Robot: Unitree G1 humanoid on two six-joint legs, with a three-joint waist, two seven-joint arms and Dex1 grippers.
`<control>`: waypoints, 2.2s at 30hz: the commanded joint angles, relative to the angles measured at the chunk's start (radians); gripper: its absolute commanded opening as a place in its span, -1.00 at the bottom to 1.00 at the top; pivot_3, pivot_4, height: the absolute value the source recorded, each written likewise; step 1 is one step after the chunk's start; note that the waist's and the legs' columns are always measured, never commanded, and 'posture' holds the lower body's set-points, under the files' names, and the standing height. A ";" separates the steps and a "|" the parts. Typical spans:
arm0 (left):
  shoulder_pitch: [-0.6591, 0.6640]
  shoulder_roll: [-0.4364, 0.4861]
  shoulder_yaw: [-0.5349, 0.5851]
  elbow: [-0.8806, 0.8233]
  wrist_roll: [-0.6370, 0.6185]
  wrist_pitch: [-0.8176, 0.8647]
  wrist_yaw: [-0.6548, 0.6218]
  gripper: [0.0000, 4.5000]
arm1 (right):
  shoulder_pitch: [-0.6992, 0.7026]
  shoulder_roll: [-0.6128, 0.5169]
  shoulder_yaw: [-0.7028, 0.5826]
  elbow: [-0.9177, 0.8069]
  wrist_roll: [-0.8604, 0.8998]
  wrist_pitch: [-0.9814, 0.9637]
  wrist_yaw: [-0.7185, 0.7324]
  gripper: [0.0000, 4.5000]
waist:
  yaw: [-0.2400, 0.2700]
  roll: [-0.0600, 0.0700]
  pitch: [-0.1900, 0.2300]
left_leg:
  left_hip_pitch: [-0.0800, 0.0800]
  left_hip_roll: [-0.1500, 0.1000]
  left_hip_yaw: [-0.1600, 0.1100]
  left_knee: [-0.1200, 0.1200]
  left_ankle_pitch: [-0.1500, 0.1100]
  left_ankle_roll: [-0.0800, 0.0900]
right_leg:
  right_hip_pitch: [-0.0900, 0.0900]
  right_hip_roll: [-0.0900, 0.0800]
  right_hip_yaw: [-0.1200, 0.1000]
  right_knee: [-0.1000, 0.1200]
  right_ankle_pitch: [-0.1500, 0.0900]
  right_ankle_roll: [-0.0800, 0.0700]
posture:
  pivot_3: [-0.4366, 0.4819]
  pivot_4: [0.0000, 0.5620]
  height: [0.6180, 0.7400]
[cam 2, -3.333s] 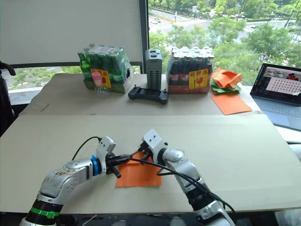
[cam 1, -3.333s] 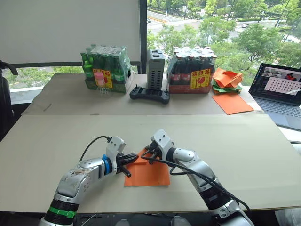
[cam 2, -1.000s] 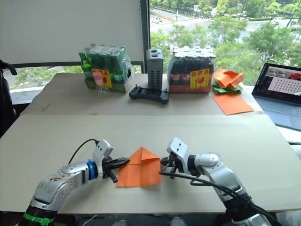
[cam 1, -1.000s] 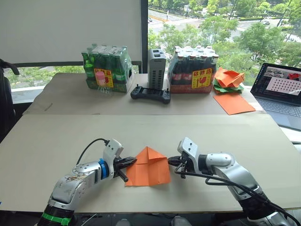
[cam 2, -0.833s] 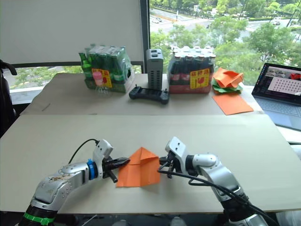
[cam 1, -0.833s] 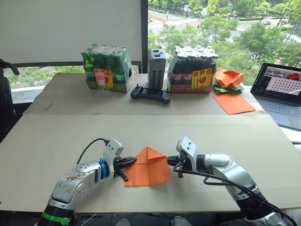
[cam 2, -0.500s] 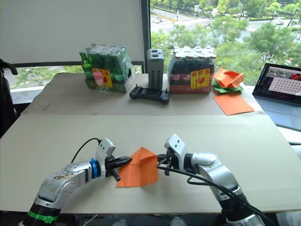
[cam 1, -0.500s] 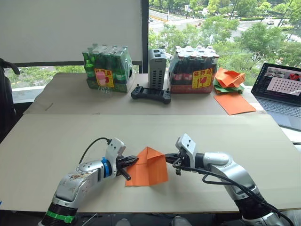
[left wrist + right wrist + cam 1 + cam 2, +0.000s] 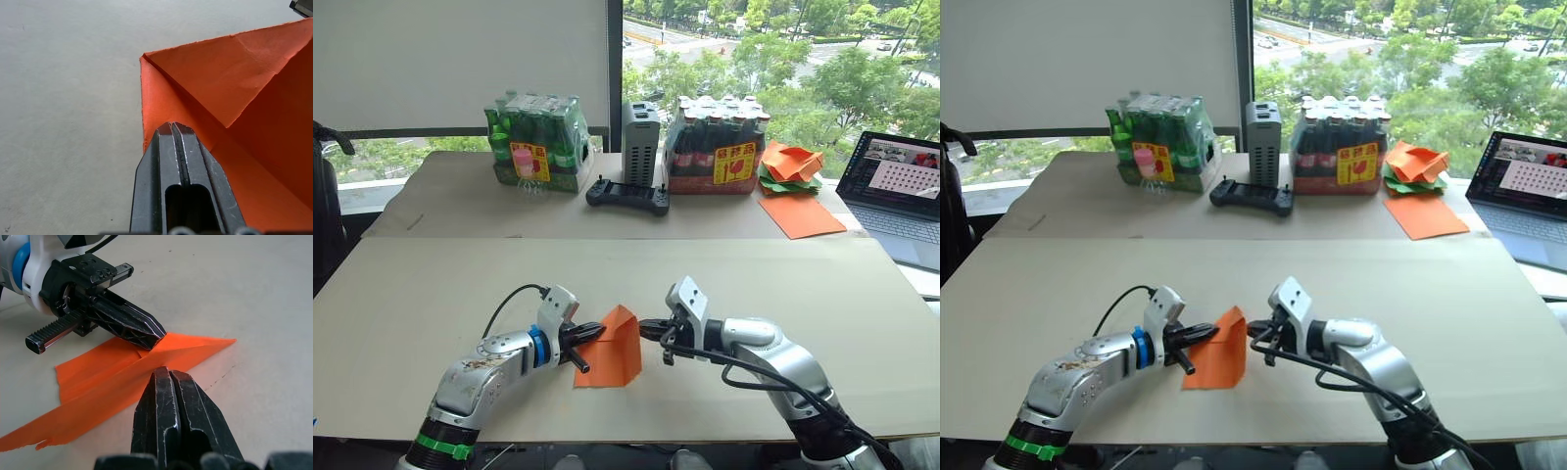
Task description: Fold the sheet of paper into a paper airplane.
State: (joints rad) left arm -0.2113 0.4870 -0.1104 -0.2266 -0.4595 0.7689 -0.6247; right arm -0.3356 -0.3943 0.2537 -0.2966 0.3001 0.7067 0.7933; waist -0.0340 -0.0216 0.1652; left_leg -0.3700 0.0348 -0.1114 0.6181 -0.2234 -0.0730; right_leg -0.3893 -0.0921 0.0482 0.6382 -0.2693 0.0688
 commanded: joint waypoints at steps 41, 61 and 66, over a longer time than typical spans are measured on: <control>0.070 0.033 -0.007 0.017 0.039 0.024 0.009 -0.99 | -0.050 0.114 0.071 0.044 -0.011 -0.048 -0.081 -1.00 | -0.011 0.000 0.000 | 0.000 0.000 0.000 0.000 0.000 0.000 | 0.000 0.000 0.000 0.001 0.000 0.000 | -0.05 -0.47 1.00; 0.216 0.072 0.079 -0.033 0.049 0.009 0.041 -0.99 | -0.124 0.168 0.133 0.175 -0.076 -0.130 -0.068 -1.00 | -0.015 0.001 0.000 | 0.001 0.001 0.000 -0.001 0.000 0.000 | -0.001 0.000 0.000 0.002 0.000 -0.001 | -0.05 -0.47 1.00; 0.223 0.071 0.082 -0.042 0.046 0.011 0.052 -0.99 | -0.133 0.186 0.133 0.200 -0.086 -0.143 -0.071 -1.00 | -0.015 0.001 0.000 | 0.001 0.001 0.000 -0.001 0.000 0.000 | -0.001 0.001 0.000 0.002 0.000 -0.001 | -0.05 -0.47 1.00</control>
State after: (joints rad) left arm -0.0361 0.5471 -0.0084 -0.3335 -0.4560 0.7277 -0.6046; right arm -0.4515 -0.2165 0.3853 -0.0865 0.2162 0.5936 0.7179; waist -0.0486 -0.0210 0.1648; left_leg -0.3685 0.0355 -0.1114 0.6168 -0.2234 -0.0730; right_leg -0.3899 -0.0916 0.0483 0.6405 -0.2697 0.0676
